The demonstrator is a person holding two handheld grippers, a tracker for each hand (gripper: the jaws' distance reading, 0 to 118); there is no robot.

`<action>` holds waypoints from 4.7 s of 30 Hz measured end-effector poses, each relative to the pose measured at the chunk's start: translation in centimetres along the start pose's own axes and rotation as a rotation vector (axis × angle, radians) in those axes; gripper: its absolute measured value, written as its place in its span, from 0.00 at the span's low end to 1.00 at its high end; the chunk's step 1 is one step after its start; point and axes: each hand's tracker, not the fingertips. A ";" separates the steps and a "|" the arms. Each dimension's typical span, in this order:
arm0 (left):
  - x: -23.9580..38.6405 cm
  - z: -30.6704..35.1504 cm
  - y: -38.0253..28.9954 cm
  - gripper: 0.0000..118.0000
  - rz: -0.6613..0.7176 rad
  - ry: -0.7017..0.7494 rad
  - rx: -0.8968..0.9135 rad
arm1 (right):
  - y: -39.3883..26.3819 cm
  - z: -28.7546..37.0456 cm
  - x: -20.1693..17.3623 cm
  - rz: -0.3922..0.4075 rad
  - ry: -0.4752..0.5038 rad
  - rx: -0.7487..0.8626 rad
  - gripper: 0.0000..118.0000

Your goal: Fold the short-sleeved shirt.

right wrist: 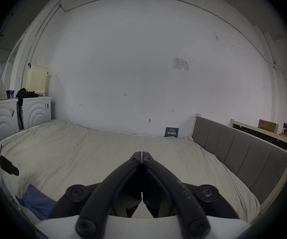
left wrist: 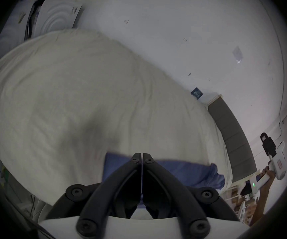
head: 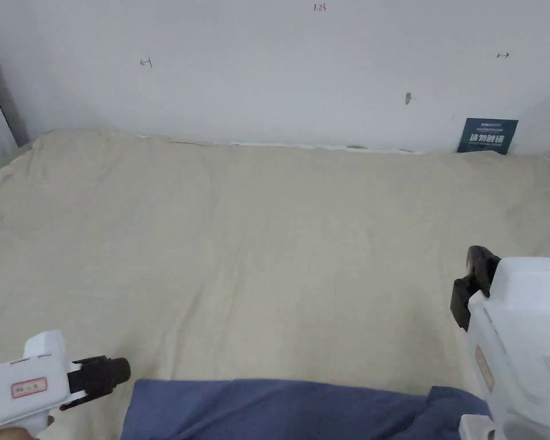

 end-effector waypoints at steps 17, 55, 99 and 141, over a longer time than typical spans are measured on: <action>-4.3 -7.4 -3.8 0.67 0.133 -0.093 -0.193 | -1.8 -2.0 -1.4 0.016 0.022 -0.099 0.01; 14.6 -4.8 -2.7 0.07 -0.276 0.113 -0.238 | -0.8 0.9 2.8 -0.047 0.015 -0.049 0.01; 25.3 -11.6 -16.2 0.00 -0.623 0.153 -0.016 | -2.4 2.6 7.9 -0.066 -0.045 -0.078 0.01; 3.6 -13.0 -5.8 0.60 0.144 -0.189 -0.274 | -1.8 1.2 5.2 -0.029 -0.006 -0.115 0.01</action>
